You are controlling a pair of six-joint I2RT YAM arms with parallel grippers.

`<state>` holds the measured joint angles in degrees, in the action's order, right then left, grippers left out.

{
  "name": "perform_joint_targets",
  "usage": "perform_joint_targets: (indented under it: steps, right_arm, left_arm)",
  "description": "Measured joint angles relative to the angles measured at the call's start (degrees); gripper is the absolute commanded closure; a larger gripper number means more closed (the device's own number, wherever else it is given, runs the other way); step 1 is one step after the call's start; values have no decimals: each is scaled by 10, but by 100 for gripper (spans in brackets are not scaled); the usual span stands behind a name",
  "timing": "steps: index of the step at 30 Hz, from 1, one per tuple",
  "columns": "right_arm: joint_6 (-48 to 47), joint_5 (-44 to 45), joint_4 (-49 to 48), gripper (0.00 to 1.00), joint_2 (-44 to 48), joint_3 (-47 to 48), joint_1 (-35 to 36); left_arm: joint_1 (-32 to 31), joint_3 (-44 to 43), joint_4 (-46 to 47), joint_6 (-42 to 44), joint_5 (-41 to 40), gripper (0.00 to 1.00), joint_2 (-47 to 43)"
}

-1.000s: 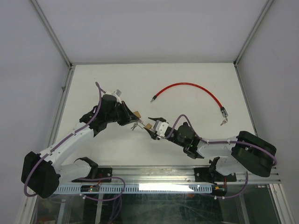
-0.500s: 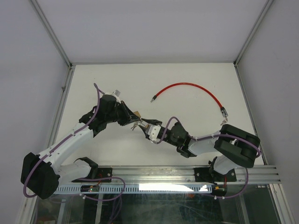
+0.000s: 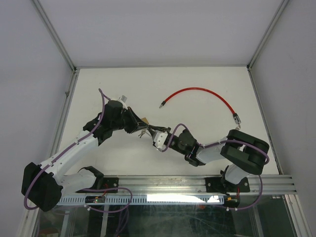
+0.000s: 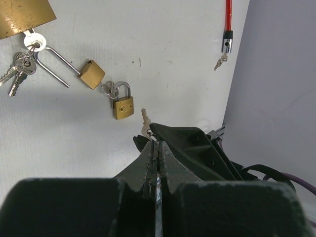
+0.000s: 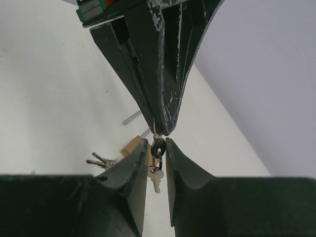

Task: Unlock with the key
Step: Pick up the key from the center of the board.

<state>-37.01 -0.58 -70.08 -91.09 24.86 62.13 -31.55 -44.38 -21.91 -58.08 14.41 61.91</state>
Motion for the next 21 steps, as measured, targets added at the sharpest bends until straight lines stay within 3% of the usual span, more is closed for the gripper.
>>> perform_joint_targets:
  steps: [5,7,16,21]
  right_arm:
    - [-7,12,-7,93,-7,0,1]
    - [-6,13,-8,100,-8,0,2]
    - [61,-17,36,100,27,-4,-5]
    - [173,-94,116,100,102,-3,-50]
  left_arm:
    - [0,1,0,-2,5,99,-2]
    - [0,2,1,-4,5,91,-2]
    - [0,16,28,-2,0,42,-30]
    - [0,54,81,27,-16,28,-77]
